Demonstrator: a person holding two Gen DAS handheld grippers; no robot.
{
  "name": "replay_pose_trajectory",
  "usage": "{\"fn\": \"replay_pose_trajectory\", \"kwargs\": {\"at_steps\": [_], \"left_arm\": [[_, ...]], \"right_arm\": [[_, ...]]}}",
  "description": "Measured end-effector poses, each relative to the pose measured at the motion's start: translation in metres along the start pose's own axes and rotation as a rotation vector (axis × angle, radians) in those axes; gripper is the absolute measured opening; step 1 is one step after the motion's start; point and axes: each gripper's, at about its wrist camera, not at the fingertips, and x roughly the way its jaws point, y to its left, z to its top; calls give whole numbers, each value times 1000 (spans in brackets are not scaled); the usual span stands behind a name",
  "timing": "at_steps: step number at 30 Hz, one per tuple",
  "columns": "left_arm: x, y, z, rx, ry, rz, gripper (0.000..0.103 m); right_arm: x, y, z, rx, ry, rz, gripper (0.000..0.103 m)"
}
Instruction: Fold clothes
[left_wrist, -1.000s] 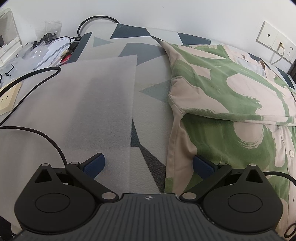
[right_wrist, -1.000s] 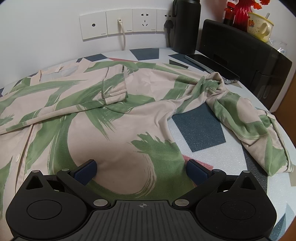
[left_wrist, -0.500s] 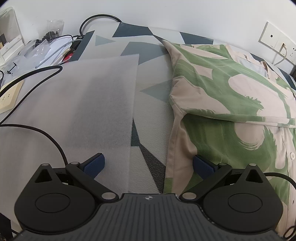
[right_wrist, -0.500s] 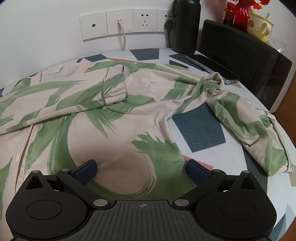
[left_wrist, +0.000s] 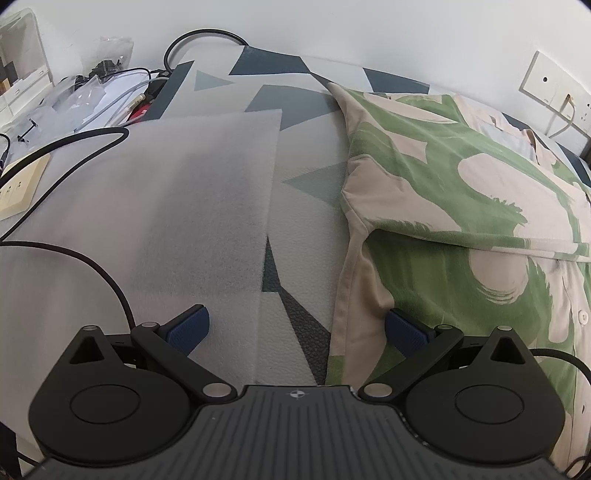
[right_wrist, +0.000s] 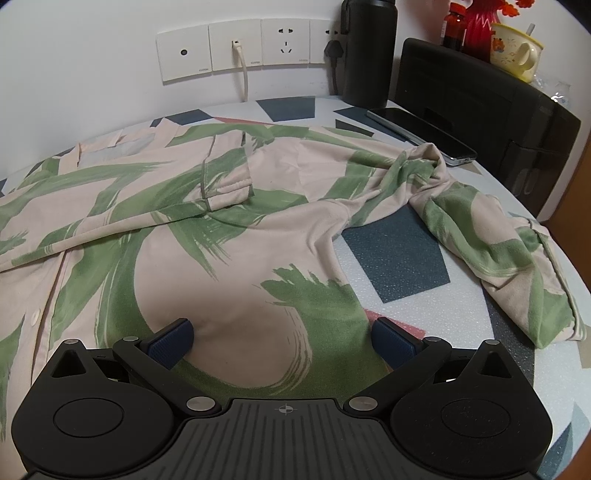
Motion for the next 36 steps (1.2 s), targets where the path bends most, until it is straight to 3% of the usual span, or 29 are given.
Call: {"fn": "replay_pose_trajectory", "kwargs": {"at_steps": [36], "left_arm": [[-1,-1,-4,-18,-33,14,103]], "right_arm": [[1,2,2,21,-3,-18,102]]}}
